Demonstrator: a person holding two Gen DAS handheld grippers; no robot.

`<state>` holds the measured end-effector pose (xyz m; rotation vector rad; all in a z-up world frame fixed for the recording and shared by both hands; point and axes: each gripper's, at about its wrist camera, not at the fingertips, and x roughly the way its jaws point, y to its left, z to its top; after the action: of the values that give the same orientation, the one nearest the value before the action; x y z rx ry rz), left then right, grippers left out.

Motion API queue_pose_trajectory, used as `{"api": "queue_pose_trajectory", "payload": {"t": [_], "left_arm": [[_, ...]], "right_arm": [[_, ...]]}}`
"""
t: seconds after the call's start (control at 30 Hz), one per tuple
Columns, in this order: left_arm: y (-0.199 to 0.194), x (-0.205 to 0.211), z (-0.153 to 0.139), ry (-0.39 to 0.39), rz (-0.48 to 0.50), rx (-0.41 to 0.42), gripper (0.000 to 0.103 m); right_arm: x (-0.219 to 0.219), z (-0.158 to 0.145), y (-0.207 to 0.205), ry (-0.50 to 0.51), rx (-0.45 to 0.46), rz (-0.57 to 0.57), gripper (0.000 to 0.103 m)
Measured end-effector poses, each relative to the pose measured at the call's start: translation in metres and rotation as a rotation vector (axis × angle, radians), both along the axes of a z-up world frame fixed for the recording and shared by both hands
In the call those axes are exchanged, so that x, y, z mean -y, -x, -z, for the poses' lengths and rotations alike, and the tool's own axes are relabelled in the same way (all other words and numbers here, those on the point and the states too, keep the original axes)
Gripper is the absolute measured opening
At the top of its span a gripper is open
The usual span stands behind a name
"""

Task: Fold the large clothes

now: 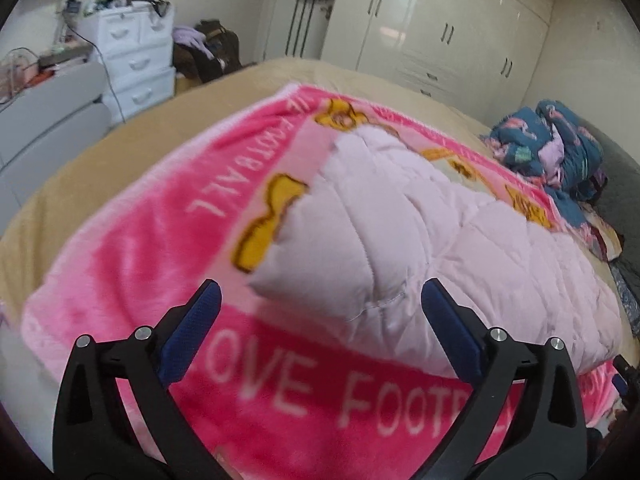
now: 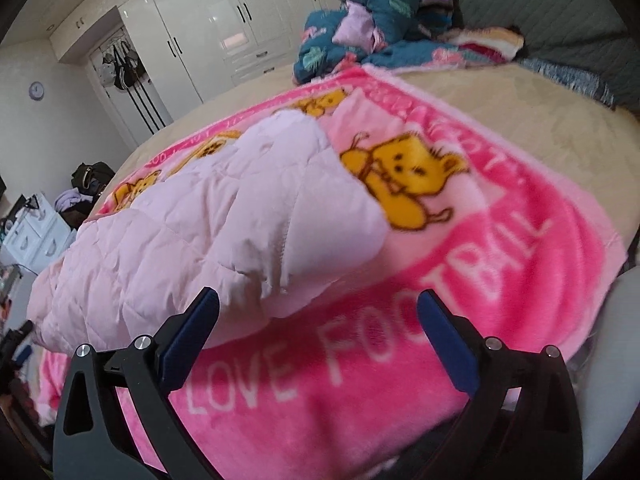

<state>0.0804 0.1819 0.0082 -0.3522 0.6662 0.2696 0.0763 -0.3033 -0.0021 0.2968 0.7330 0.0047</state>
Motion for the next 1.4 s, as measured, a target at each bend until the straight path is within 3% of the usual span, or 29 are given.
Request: {"api": "queue_pose_trajectory", "payload": {"t": [0.43, 0.6, 0.77, 1.13, 1.4], "left_arm": [[0.059, 0.045, -0.047, -0.12, 0.087, 0.119, 0.094], [0.073, 0.07, -0.053, -0.125, 0.139, 0.141, 0.094], [0.08, 0.098, -0.052, -0.146, 0.194, 0.151, 0.094], [0.091, 0.136, -0.039, -0.105, 0.275, 0.151, 0.094], [0.09, 0.149, -0.023, -0.103, 0.315, 0.115, 0.094]], "right_arm": [[-0.029, -0.061, 0.07, 0.109, 0.225, -0.104, 0.099], [-0.044, -0.076, 0.093, 0.153, 0.279, -0.161, 0.099], [-0.055, -0.078, 0.11, 0.164, 0.291, -0.205, 0.099], [-0.08, -0.065, 0.135, 0.18, 0.288, -0.26, 0.099], [-0.093, -0.047, 0.13, 0.189, 0.23, -0.293, 0.099]]}}
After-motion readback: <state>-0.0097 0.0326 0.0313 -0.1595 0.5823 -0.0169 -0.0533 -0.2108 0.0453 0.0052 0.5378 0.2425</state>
